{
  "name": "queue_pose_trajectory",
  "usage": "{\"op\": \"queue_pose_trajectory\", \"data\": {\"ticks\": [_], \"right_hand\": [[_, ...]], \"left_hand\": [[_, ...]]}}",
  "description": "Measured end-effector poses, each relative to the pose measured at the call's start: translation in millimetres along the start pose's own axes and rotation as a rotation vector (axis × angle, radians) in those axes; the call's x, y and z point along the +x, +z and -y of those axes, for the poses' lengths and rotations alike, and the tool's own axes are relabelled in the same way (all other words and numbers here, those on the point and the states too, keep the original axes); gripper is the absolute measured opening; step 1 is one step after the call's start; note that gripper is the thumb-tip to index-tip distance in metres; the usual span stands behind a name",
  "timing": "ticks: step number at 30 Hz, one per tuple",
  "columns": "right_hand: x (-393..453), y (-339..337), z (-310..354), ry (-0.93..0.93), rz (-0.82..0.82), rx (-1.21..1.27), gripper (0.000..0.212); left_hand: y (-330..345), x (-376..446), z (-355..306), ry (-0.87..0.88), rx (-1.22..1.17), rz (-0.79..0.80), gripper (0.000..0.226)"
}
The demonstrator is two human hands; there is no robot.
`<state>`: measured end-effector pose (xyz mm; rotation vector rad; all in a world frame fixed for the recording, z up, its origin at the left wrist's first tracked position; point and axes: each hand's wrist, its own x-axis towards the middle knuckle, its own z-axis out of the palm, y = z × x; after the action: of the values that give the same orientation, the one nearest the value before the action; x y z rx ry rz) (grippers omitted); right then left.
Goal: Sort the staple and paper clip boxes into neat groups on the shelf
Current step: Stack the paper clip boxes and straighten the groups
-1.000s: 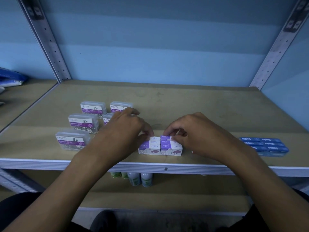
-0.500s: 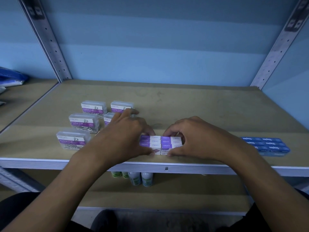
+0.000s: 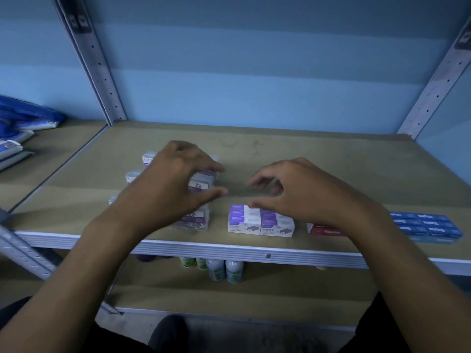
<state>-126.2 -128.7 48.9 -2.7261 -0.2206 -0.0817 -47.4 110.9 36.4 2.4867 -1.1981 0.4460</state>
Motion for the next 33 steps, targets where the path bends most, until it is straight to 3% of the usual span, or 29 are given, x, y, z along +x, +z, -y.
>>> {"op": "queue_pose_trajectory", "data": {"ticks": [6,13,25,33], "right_hand": [[27,15,29,-0.076,-0.094,0.022,0.039],[52,40,43,-0.092,-0.106,0.068,0.049],[62,58,40,-0.050,-0.108,0.159,0.030],[60,57,43,-0.017,-0.139,0.276,0.028]], "left_hand": [[-25,-17,48,-0.131,0.084,-0.008,0.034],[-37,-32,91,-0.279,0.004,0.084,0.037],[-30,-34,101,-0.380,-0.158,0.195,0.036],[-33,-35,99,-0.416,-0.196,0.164,0.036]]}}
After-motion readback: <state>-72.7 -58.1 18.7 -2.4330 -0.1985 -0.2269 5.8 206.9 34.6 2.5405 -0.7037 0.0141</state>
